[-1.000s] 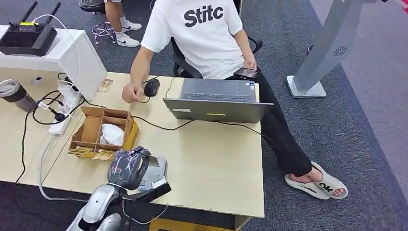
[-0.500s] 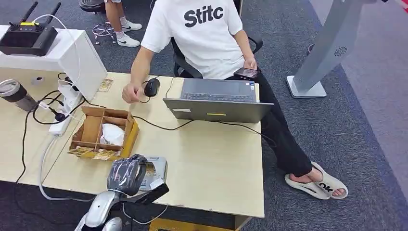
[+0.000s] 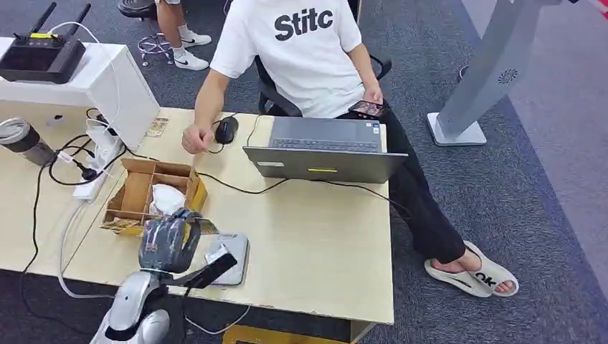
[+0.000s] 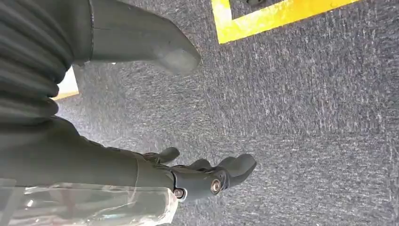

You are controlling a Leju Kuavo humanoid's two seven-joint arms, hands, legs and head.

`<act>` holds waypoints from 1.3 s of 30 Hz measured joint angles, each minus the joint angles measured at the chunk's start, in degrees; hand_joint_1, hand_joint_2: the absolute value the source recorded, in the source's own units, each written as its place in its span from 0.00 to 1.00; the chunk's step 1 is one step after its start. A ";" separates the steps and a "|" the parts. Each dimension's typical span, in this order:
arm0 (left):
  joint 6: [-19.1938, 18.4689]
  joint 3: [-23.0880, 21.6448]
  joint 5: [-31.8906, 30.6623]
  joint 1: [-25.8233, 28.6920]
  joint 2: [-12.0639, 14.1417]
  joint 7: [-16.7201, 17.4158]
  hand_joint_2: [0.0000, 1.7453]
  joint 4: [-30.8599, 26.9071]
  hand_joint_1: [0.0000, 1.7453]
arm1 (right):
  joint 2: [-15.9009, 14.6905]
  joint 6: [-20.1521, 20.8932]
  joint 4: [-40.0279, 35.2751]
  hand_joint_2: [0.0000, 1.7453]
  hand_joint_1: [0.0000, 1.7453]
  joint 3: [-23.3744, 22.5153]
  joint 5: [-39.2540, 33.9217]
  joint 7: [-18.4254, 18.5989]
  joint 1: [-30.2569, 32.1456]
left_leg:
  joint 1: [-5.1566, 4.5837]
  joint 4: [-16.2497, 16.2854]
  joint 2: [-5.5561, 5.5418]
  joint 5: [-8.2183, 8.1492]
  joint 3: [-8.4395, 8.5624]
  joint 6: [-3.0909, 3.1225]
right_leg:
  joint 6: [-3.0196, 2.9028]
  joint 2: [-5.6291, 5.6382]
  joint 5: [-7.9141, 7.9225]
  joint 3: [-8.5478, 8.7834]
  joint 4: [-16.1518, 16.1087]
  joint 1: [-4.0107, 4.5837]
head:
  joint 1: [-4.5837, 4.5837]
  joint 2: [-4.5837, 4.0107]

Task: Pass the card to the sensor for recognition and then transmit it.

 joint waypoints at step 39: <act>7.72 9.90 -20.98 -25.09 16.48 6.12 1.00 18.85 0.00 | -1.18 -0.81 2.03 1.00 0.00 -0.70 1.97 -0.81 -0.55 | 0.00 0.02 0.40 0.03 0.00 -0.11 | -0.14 0.52 0.12 -0.12 0.15 0.00 | 0.00 0.00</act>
